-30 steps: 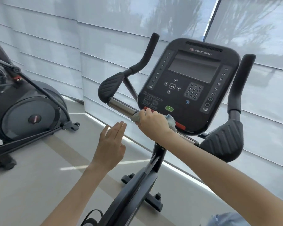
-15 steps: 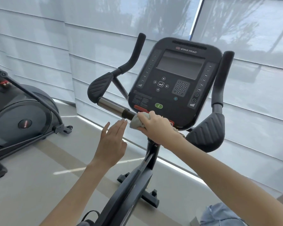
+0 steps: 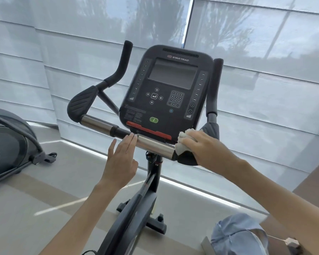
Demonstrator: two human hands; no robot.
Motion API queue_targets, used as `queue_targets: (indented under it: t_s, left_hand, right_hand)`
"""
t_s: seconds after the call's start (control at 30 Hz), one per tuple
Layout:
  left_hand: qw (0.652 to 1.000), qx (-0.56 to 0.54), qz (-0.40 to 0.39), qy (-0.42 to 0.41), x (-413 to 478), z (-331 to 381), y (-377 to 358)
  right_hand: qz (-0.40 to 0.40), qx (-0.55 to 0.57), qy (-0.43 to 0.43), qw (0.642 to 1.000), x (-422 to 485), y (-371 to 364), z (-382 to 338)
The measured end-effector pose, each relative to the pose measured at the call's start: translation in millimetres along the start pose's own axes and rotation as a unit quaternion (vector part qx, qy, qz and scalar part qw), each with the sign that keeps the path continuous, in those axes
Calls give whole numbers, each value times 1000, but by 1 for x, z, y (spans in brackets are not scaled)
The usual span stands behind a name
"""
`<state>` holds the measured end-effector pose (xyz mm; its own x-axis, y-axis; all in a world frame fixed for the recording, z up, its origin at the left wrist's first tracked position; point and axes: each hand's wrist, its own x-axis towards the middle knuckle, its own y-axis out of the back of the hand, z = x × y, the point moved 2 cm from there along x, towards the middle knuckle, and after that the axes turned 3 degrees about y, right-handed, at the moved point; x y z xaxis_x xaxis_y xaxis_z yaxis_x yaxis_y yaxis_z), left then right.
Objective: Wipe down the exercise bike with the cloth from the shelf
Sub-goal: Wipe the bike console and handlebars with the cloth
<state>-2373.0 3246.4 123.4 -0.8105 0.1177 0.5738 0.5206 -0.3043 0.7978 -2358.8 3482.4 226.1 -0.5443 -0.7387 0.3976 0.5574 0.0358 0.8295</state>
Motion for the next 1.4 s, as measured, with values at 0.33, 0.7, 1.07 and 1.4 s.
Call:
queue_targets:
  t_s: [0.33,0.7,1.07,1.4]
  left_hand:
    - [1000,-2,-15,-11,1,-4,1]
    - [1000,-13,20,-12,1,-16,2]
    - [1000,-28,-3,-14,3,-34,-3]
    - [999,3,-30,-25,1,-39,2]
  right_hand:
    - [-82,69,-169,980,10,-35,50]
    - [-86,36,-102,990,34,-46,-26]
    - [-88,88,-75,989,119,-83,-60]
    - [-83,-78,21,993,60,-73,-55]
